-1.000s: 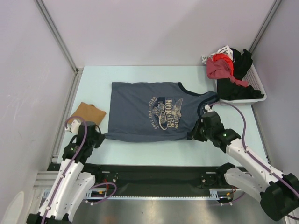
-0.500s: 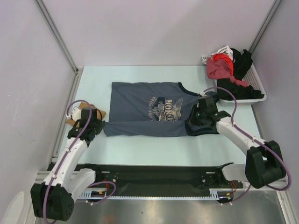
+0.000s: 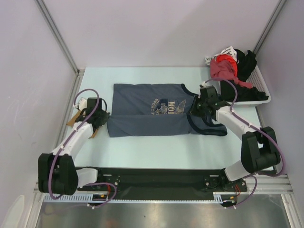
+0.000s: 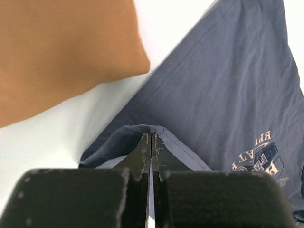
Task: Fold and stack the tank tops
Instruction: Fold the tank top
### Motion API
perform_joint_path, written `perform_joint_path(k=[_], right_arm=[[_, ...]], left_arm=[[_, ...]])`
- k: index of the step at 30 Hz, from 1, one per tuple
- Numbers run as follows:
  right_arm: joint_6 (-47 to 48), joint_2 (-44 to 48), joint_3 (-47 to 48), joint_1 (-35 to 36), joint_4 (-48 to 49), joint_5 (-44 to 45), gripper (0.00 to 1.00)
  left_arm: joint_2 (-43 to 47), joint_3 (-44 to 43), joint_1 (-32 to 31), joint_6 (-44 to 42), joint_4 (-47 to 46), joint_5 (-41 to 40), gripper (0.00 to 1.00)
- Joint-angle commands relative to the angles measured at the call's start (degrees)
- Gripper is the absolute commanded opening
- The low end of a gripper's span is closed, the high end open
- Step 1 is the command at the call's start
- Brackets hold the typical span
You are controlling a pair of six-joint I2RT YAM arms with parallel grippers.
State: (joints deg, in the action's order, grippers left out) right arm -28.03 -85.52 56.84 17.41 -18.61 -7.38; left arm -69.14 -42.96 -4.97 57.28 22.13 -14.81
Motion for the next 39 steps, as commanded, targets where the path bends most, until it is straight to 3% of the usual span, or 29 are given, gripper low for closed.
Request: perform_joint_path(k=[1, 15, 18, 19, 22, 26, 31, 39], right_arm=[[2.01, -2.72, 3.71, -0.88, 0.68, 0.87, 0.15], [2.63, -10.80, 7.23, -3.26, 2.52, -0.80, 0.16], [2.46, -12.65, 7.93, -3.17, 2.88, -1.32, 0.19], [2.28, -13.53, 8.11, -3.17, 2.97, -1.41, 0.27], [1.93, -13.10, 7.76, -3.17, 3.23, -1.24, 0.49], [1.58, -7.84, 5.05, -3.08, 4.55, -2.29, 0.57], [1.93, 1.82, -1.02, -2.21, 3.15, -1.94, 0.68], [-2.19, 20.00, -18.40, -1.41, -0.55, -1.32, 0.66]], left_arm=[[-3.62, -5.45, 0.49, -3.13, -1.66, 0.40, 0.00], [-19.00, -15.56, 0.49, -7.61, 0.19, 1.44, 0.01], [-22.34, -16.98, 0.49, -9.20, 0.55, 2.67, 0.09], [-22.96, -17.94, 0.49, -10.59, 0.46, 3.64, 0.20], [-23.93, -20.05, 0.32, -12.97, 2.12, 3.82, 0.42], [-19.21, -20.15, -0.30, -14.12, 3.71, 1.37, 0.69], [-11.82, -17.08, -1.88, -15.52, 4.94, 1.35, 0.78], [-3.72, -5.14, -7.50, -19.40, 4.68, 9.52, 0.80]])
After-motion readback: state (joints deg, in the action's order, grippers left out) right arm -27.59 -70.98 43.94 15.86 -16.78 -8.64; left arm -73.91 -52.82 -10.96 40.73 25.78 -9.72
